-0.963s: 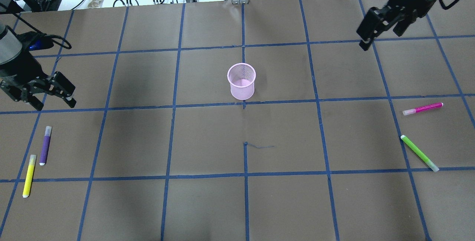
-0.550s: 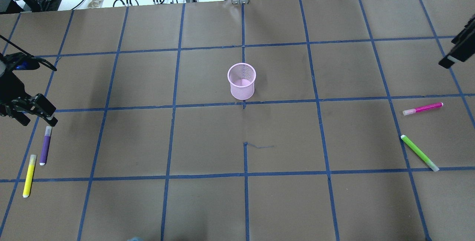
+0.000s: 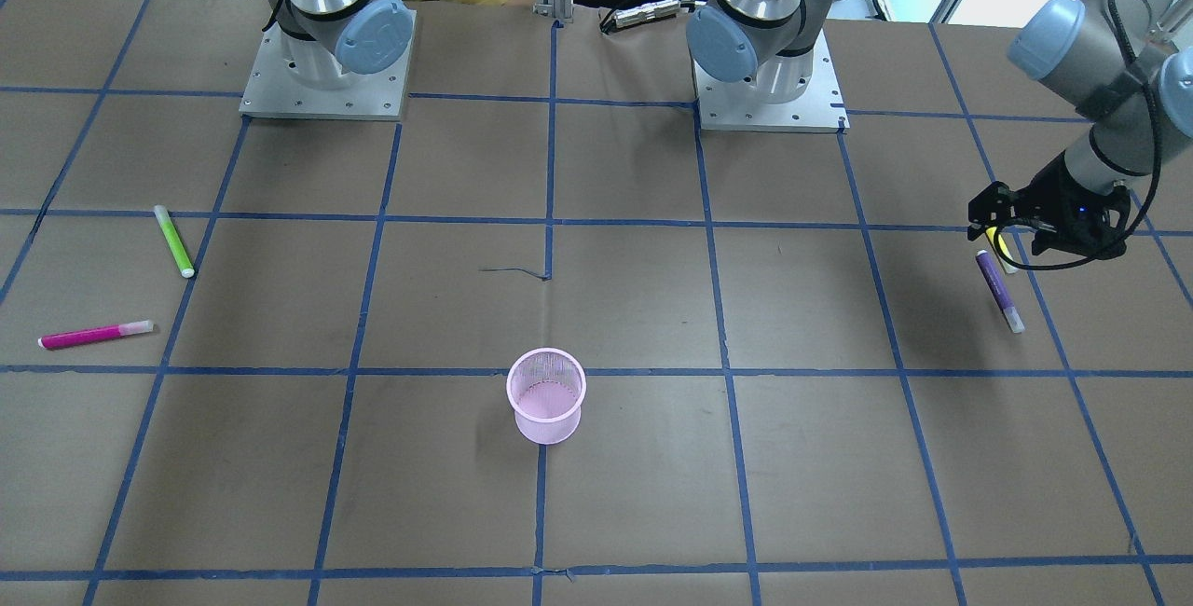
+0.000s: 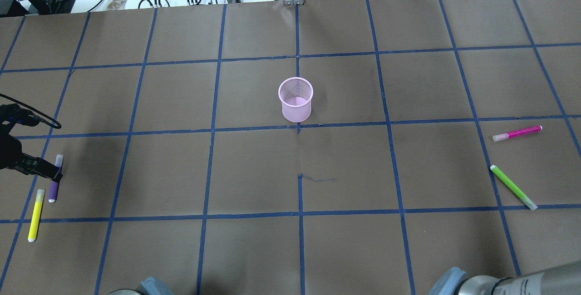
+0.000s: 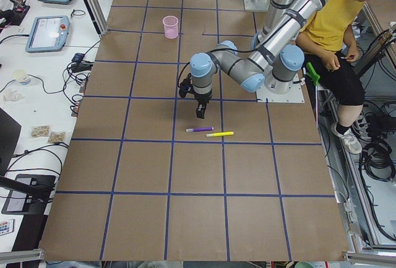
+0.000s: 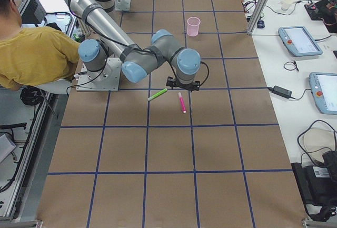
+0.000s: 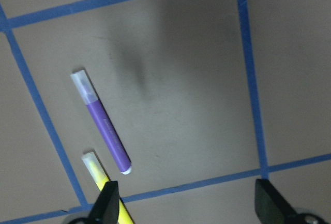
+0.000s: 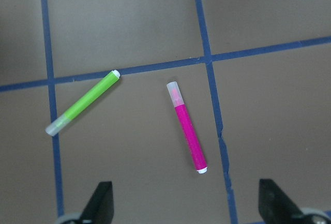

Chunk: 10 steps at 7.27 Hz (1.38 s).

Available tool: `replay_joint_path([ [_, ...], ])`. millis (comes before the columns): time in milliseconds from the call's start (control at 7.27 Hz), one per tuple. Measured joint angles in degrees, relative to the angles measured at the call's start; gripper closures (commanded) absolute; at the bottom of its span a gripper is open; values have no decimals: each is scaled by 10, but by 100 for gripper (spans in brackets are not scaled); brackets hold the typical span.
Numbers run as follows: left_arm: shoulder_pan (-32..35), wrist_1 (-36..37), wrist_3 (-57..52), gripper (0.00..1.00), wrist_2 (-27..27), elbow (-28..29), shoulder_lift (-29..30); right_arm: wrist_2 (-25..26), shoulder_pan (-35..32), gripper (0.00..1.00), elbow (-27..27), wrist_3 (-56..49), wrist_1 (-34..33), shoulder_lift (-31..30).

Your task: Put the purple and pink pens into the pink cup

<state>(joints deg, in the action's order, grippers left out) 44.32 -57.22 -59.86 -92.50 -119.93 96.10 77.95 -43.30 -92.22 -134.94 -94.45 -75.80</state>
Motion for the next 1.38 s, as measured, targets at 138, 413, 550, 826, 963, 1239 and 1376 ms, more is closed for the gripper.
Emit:
replay_joint_path([
  [138,-25,10,-17,8,20,-18,1,-29,11,10,-3,-102,-3,24],
  [413,-49,30,-34,8,41,-29,5,-91,34,10,-4,-219,3,80],
  [550,-51,49,-36,8,47,-24,15,-113,44,11,-3,-242,5,109],
  [826,-49,63,-34,8,54,27,58,-139,51,10,-2,-241,5,158],
  [963,-47,49,-31,9,55,51,81,-143,51,12,-1,-229,2,179],
  [1239,-40,32,-15,13,55,62,102,-146,51,20,1,-220,-2,201],
  [1376,-37,30,-4,13,55,50,100,-146,51,28,1,-221,-2,206],
])
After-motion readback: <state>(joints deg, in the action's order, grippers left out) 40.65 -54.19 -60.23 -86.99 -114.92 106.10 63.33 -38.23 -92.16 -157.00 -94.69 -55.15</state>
